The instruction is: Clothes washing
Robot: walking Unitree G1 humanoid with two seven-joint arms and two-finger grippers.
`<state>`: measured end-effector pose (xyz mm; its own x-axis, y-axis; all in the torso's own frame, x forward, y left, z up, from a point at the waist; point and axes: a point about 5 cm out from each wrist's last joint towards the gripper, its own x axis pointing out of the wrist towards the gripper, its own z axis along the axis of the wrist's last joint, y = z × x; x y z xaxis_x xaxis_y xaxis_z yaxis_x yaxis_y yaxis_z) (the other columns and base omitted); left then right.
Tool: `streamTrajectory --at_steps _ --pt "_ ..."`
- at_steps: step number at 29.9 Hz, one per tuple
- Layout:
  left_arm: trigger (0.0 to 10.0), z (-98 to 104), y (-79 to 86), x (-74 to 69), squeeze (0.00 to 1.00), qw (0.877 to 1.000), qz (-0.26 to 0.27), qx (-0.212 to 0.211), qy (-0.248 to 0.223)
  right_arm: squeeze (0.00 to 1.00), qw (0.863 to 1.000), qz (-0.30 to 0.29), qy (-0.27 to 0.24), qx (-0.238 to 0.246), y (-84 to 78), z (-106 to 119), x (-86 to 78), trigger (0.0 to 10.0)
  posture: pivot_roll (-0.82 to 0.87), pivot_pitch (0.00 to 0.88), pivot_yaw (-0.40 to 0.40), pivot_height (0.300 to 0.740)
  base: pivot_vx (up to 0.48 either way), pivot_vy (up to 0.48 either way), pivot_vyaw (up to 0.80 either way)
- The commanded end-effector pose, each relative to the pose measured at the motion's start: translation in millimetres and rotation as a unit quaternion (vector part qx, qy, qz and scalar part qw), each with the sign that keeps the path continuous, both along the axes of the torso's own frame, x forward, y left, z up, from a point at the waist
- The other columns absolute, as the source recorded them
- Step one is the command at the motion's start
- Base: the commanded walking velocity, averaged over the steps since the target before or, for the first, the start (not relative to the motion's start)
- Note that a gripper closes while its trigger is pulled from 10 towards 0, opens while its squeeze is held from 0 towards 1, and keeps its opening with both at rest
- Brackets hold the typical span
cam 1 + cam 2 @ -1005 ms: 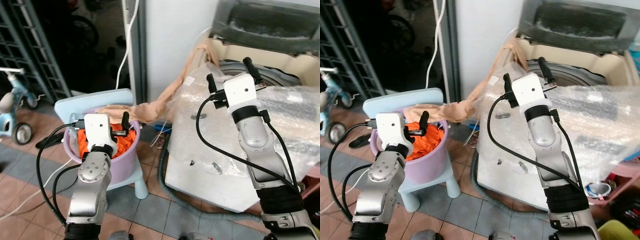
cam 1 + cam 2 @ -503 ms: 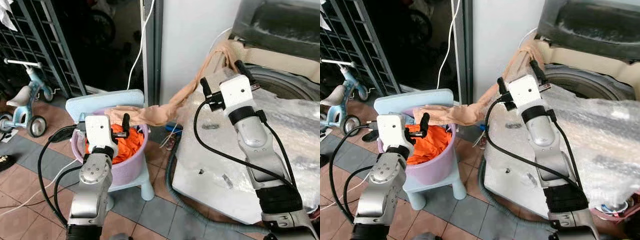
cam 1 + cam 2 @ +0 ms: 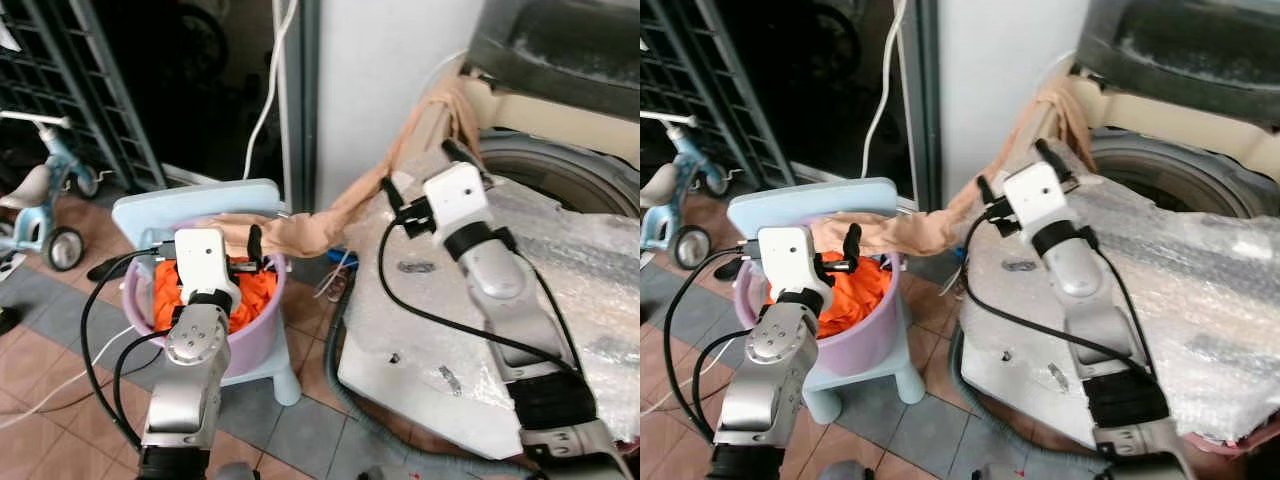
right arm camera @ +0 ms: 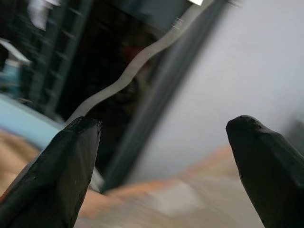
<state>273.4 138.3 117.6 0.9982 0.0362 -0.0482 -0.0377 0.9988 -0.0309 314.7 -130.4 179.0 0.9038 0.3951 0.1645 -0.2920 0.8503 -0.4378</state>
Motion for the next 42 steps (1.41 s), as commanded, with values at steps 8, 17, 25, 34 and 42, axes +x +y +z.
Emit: streamTrajectory --at_steps 8,17,25,34,42 --pt "10.0 1.8 6.6 -1.1 0.0 1.0 0.011 0.01 0.003 0.0 0.999 0.051 0.011 0.011 11.5 -2.2 -5.9 10.0 0.01 0.0 -0.001 0.74 0.0 0.3 0.0" --pt "10.0 1.2 7.8 -3.9 0.0 1.0 0.01 0.015 0.012 0.0 0.998 0.053 0.022 0.031 15.1 -6.9 -10.4 10.0 0.01 0.0 0.008 0.74 0.0 0.48 0.0" --pt "10.0 5.5 8.2 -4.1 0.0 1.0 -0.002 0.028 -0.004 0.0 0.998 0.048 0.027 0.036 15.8 -11.1 -14.9 10.0 0.01 0.0 0.015 0.74 0.0 0.179 0.0" --pt "10.0 5.3 9.4 -4.5 0.0 1.0 0.001 0.028 -0.008 0.0 0.998 0.039 0.025 0.041 11.7 -8.8 -12.7 10.0 0.01 0.0 0.012 0.74 0.202 0.0 0.0" --pt "10.0 2.9 11.1 -6.0 0.0 1.0 0.007 0.028 -0.003 0.0 0.997 0.059 0.042 0.039 19.2 -13.1 -13.7 10.0 0.01 0.0 0.008 0.74 0.44 0.0 0.0"
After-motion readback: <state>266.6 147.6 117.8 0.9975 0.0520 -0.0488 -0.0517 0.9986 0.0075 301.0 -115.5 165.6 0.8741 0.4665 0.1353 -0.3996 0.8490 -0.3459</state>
